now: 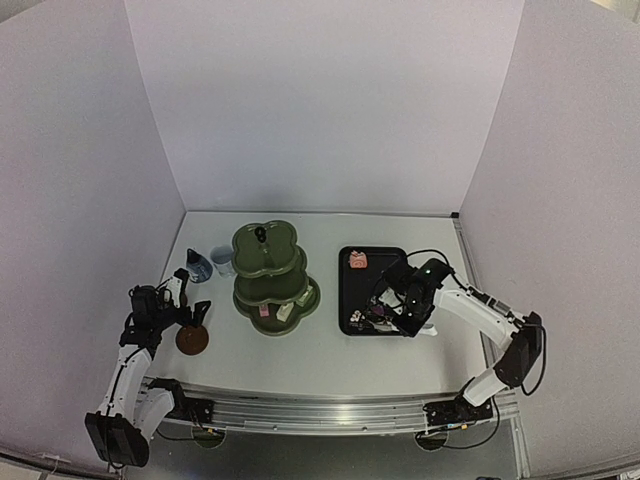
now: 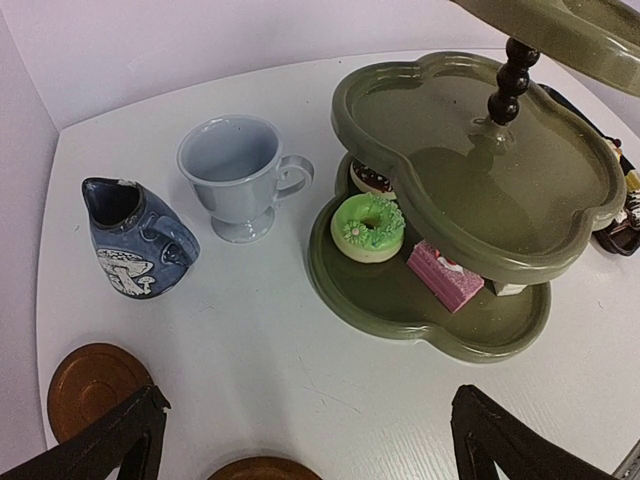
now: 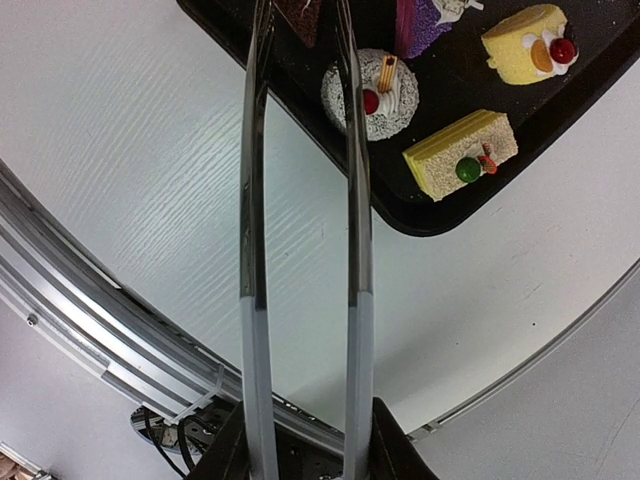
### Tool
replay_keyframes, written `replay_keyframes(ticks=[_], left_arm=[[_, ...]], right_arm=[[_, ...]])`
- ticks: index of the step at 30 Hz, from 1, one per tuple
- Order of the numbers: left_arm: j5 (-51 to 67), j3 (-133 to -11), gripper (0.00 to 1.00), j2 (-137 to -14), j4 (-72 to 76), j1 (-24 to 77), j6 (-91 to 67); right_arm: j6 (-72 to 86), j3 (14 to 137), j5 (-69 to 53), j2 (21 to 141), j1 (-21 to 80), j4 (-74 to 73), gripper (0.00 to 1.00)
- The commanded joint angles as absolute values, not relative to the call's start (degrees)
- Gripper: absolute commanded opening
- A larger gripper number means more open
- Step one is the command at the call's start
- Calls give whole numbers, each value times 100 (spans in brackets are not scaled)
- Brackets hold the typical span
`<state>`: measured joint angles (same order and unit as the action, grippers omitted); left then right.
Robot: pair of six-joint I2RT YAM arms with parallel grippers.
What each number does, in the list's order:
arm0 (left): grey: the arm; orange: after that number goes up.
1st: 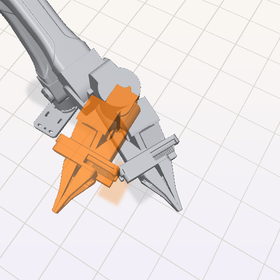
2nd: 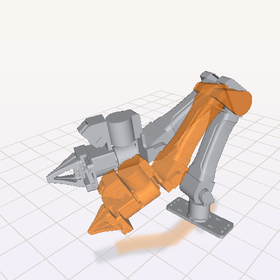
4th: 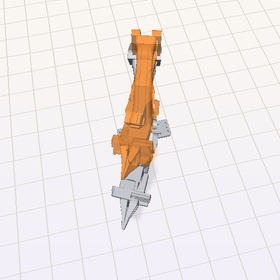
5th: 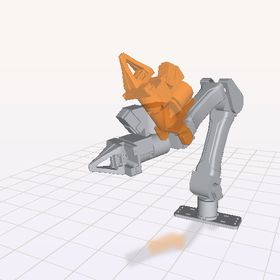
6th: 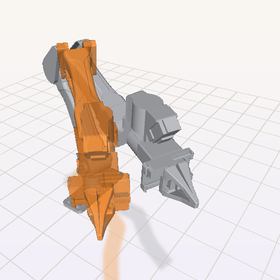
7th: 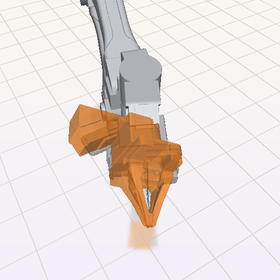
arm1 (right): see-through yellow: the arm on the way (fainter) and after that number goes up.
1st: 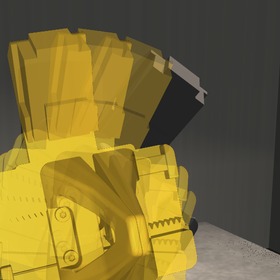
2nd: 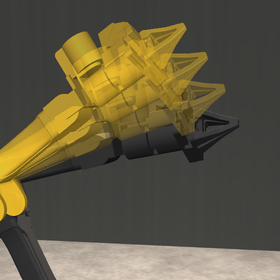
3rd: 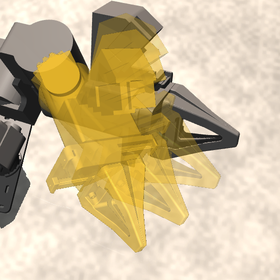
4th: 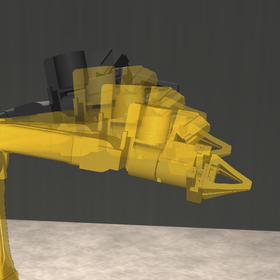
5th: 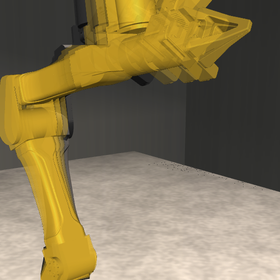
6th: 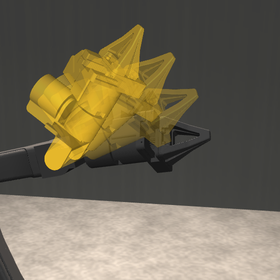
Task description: Serve the afternoon tea
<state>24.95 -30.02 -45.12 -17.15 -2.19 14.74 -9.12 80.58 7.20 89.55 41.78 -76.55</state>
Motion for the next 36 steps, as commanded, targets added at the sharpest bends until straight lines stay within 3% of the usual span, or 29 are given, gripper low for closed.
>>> replay_keyframes(ticks=[1, 8, 13, 15, 26, 36], left_arm=[[2584, -3167, 100, -4484, -1722, -202, 1495], [2614, -3194, 100, -4453, -1709, -203, 1479], [2799, -3265, 100, -4422, -1700, -202, 1348], [2915, -3272, 100, -4378, -1602, -204, 1201], [2971, -3297, 100, -4440, -1238, -202, 596], [3150, -3218, 99, -4828, -806, -194, 412]], right_arm=[[-1032, 7985, 535, 9071, 4131, -7574, 32], [-1028, 8046, 226, 9228, 4131, -7443, 28], [-1002, 8203, 81, 9136, 4131, -7436, 5], [-990, 8289, 126, 9044, 4131, -7437, 1], [-414, 9312, 744, 8624, 4131, -7542, 0], [411, 11620, 991, 10227, 4131, -6831, 0]])
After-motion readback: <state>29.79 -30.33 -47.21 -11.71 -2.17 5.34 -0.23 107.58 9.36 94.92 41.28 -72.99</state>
